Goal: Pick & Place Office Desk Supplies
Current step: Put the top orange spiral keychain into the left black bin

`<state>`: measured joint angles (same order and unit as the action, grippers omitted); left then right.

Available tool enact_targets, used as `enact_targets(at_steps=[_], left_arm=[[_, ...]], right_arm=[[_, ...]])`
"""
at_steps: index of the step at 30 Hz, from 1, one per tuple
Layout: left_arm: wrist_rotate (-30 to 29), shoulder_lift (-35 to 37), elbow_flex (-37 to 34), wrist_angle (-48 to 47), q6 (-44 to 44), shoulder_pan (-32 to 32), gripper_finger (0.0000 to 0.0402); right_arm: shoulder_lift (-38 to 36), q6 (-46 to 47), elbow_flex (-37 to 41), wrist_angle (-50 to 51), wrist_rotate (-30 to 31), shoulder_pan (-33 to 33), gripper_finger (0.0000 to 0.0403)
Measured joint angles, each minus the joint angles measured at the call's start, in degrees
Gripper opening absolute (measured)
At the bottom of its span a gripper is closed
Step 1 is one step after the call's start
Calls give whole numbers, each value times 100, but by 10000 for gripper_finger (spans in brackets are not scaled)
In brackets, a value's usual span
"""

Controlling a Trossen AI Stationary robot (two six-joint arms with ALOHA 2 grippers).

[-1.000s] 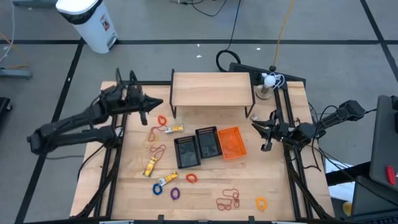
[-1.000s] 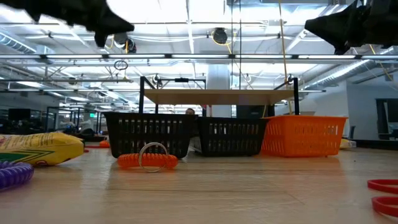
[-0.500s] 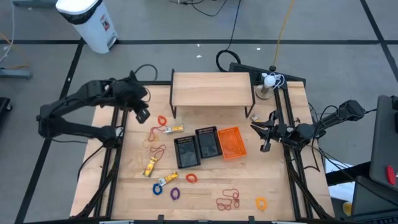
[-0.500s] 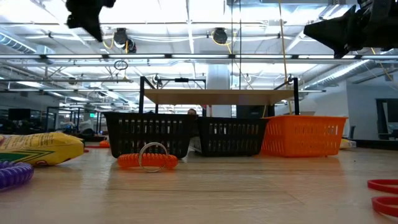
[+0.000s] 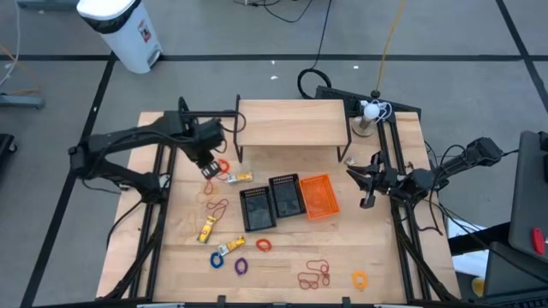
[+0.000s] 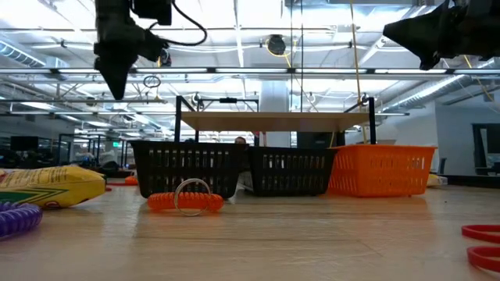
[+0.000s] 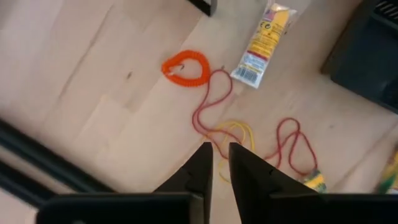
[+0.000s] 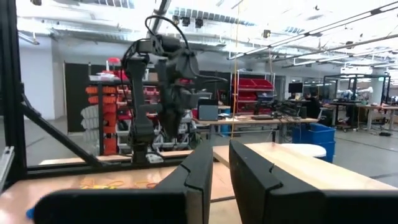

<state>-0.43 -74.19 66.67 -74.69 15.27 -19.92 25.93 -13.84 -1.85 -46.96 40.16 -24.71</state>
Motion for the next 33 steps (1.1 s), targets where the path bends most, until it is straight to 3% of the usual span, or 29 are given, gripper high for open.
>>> enact_targets(at_steps=[10, 20, 28, 33], left_arm=[[-543, -118, -197, 21, -1483, 465, 108], [-670, -117, -1384, 1522, -2878, 661, 167], [-2120, -114, -1963, 1883, -3666, 641, 213], [-2304, -114, -2182, 2683, -4089, 603, 225]], right_arm=[[2, 120, 0, 30, -746, -26, 45], [188, 72, 0, 192, -745, -26, 45], [229, -42, 1, 180, -730, -24, 45], [229, -40, 0, 180, -730, -24, 45]])
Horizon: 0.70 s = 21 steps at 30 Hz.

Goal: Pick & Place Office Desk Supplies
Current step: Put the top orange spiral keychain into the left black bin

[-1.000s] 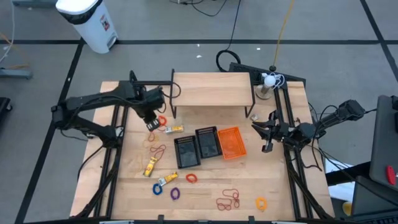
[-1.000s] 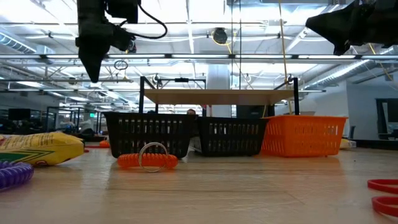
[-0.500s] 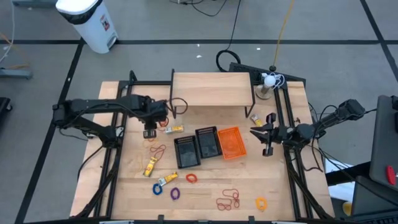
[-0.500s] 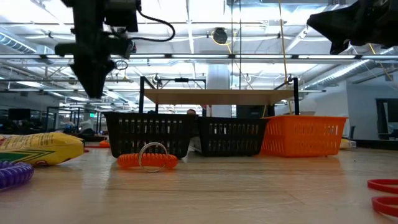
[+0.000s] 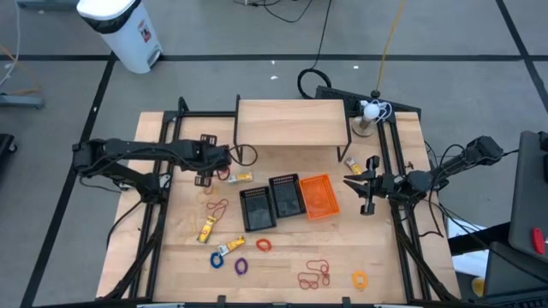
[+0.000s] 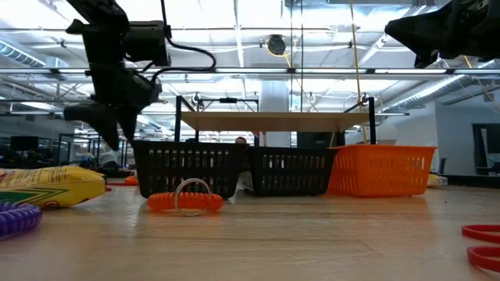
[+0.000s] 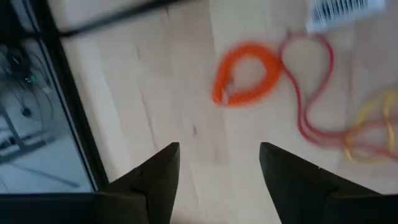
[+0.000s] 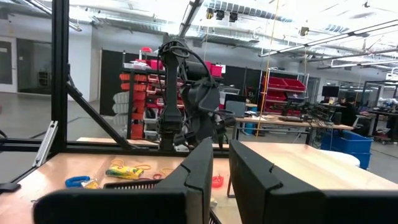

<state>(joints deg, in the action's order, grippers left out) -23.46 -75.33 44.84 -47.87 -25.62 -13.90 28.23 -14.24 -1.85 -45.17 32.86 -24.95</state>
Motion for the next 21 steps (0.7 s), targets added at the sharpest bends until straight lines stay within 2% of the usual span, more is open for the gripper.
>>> enact_targets(at_steps=[6, 21], left_arm=[[190, 0, -142, 789, -426, -142, 226], [550, 0, -582, 1377, -622, -414, 225]], right_arm=[[52, 2, 0, 24, 4, 0, 45], [395, 177, 0, 45, 5, 1, 45]])
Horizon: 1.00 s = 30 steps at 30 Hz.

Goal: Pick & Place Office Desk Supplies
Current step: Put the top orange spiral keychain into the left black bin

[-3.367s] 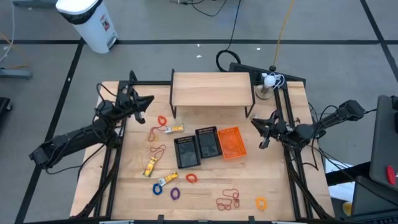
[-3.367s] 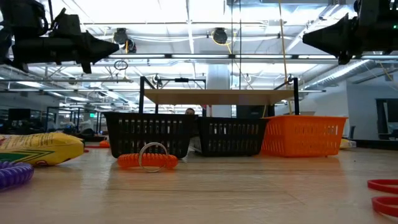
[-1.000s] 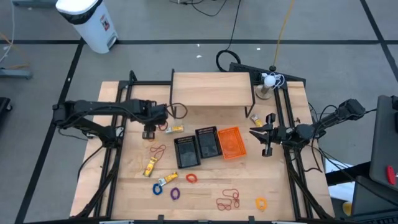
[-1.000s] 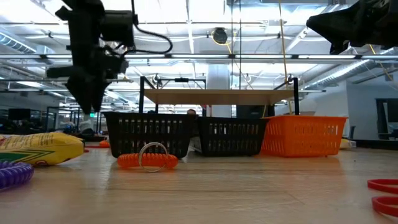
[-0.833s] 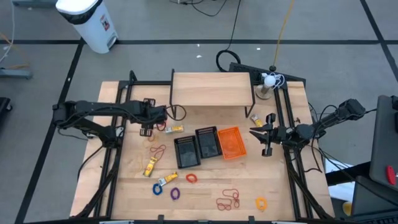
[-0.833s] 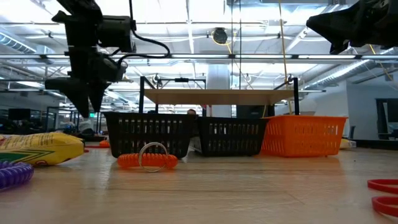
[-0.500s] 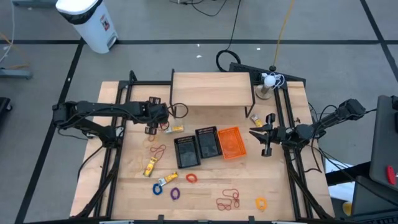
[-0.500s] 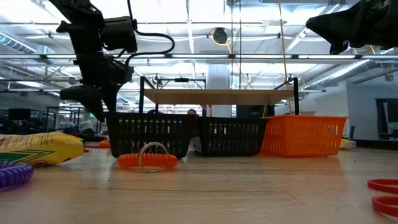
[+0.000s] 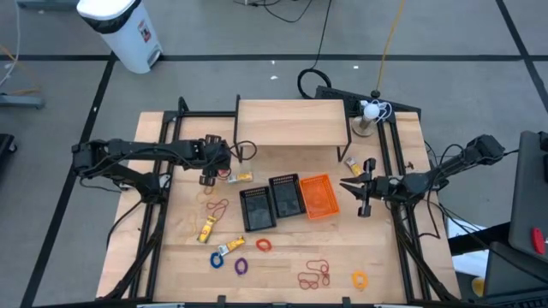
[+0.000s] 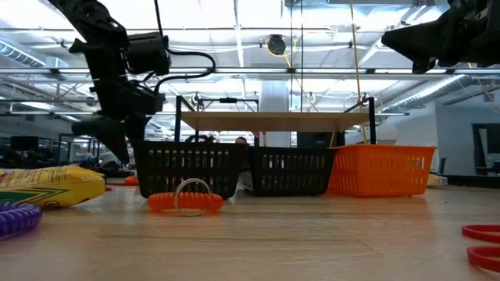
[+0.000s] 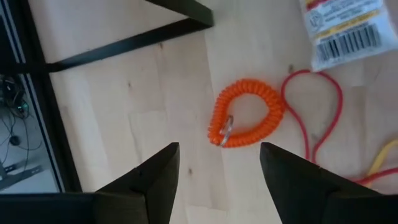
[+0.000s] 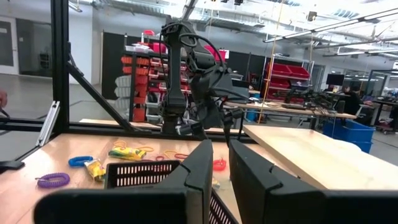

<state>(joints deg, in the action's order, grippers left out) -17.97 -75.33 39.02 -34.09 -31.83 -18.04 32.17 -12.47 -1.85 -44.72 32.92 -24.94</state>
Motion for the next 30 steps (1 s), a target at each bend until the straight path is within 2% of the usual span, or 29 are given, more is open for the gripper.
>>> enact_targets(at_steps=[30], left_arm=[[296, -46, -149, 485, -209, -133, 225]], right_arm=[[1, 1, 1, -3, 1, 1, 45]])
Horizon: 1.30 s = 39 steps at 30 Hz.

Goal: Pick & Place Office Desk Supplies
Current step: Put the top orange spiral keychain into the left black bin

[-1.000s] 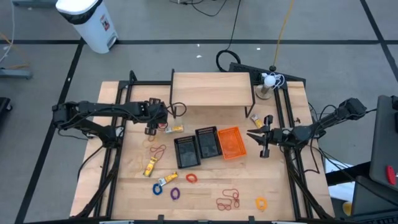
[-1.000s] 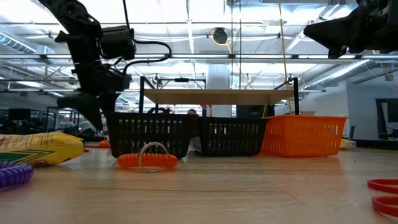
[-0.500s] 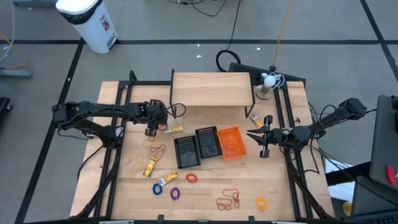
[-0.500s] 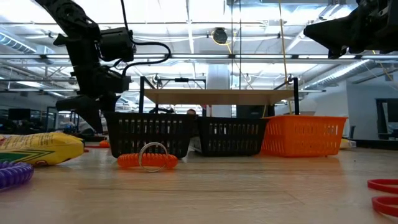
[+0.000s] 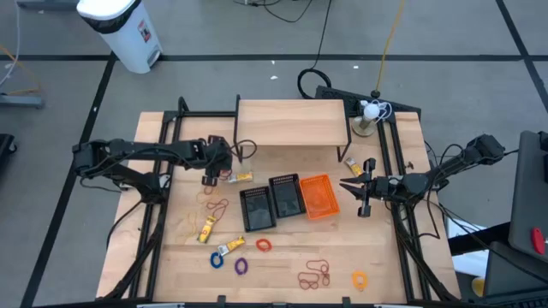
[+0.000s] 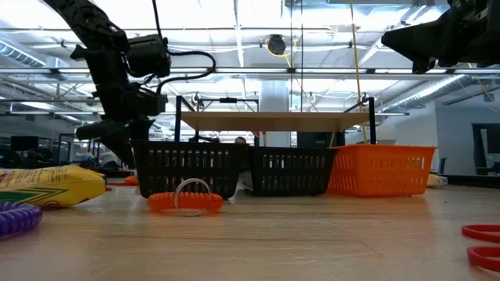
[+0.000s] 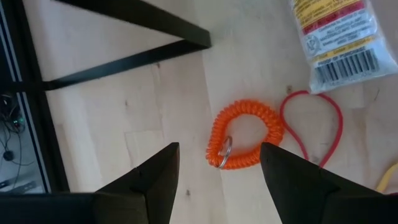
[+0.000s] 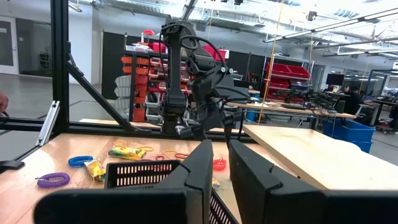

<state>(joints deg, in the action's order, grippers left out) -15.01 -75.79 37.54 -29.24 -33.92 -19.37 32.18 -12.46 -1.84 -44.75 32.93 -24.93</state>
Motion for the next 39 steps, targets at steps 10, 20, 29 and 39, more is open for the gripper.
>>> enact_targets(at_steps=[10, 20, 29, 39], left_arm=[[296, 0, 0, -56, 62, -274, 225], [792, 0, 0, -177, 250, -476, 225], [934, -91, 0, -203, 434, -636, 225], [346, -828, 28, -7, 234, -509, 225]], right_arm=[[-2, 2, 0, 0, 1, 0, 45], [-2, 2, -1, 0, 0, 0, 45], [-2, 4, -1, -2, 0, 0, 45], [0, 85, 0, 2, 20, 0, 45]])
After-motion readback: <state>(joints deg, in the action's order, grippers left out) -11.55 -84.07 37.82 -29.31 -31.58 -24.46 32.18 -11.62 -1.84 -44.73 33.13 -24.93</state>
